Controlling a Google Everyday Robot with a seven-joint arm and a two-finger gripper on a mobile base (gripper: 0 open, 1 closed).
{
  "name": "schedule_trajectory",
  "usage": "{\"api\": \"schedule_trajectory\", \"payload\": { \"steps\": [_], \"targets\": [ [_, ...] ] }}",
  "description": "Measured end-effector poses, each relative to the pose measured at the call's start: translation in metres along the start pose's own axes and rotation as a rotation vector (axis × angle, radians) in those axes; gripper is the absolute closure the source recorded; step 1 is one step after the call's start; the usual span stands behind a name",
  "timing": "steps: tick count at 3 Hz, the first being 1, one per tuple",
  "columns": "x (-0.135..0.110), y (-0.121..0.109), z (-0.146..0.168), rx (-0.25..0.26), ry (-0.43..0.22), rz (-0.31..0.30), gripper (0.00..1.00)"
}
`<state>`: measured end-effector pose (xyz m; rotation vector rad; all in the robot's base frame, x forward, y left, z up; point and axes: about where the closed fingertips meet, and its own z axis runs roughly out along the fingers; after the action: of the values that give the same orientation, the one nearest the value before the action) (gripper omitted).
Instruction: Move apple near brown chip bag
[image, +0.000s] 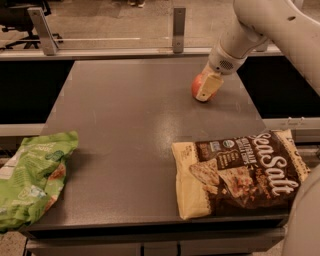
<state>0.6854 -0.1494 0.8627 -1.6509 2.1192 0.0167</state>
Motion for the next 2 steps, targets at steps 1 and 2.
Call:
{"api": "schedule_trajectory", "payload": {
  "steps": [1,2],
  "targets": [
    [-0.006,0.009,-0.009,0.025,0.019,-0.034,0.64],
    [-0.012,0.010,-0.039,0.053,0.073,-0.008,0.86]
  ]
}}
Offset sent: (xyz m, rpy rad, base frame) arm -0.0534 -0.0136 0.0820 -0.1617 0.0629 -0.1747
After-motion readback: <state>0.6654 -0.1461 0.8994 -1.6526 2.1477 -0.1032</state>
